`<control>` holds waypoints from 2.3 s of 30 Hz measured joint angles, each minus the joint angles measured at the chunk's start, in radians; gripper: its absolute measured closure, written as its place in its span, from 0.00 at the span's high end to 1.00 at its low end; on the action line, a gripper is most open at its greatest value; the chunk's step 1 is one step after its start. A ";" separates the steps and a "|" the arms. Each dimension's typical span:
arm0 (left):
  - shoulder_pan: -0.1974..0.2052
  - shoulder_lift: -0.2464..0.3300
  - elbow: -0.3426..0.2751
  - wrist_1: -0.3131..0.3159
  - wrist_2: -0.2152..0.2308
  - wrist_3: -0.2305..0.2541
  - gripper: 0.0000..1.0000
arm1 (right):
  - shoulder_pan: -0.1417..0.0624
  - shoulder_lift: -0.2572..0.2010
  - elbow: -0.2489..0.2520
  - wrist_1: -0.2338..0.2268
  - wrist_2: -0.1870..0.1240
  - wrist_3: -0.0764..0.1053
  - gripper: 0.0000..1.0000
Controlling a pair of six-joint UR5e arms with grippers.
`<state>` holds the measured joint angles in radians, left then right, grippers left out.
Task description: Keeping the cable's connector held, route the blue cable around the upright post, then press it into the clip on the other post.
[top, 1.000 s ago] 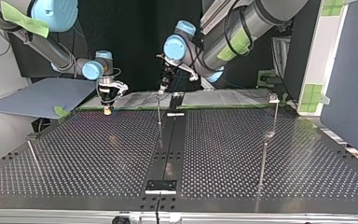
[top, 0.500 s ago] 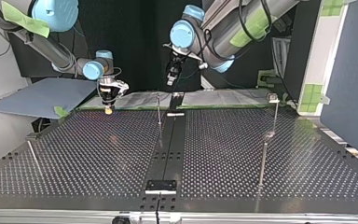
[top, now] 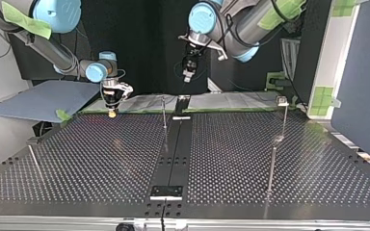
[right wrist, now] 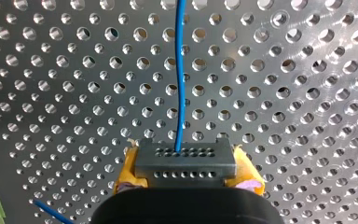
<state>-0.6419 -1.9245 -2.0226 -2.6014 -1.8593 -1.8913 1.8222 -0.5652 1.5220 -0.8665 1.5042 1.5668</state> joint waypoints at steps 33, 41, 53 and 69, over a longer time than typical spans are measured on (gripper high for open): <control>0.005 0.198 -0.125 -0.019 -0.042 0.003 0.90 | -0.001 0.003 0.001 0.012 -0.004 0.000 0.00; 0.005 0.198 -0.125 -0.019 -0.042 0.003 0.90 | -0.001 0.003 0.001 0.012 -0.004 0.000 0.00; 0.005 0.198 -0.125 -0.019 -0.042 0.003 0.90 | -0.001 0.003 0.001 0.012 -0.004 0.000 0.00; 0.005 0.198 -0.125 -0.019 -0.042 0.003 0.90 | -0.001 0.003 0.001 0.012 -0.004 0.000 0.00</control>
<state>-0.6369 -1.7264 -2.1472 -2.6202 -1.9013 -1.8883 1.8216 -0.5624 1.5226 -0.8546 1.5004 1.5665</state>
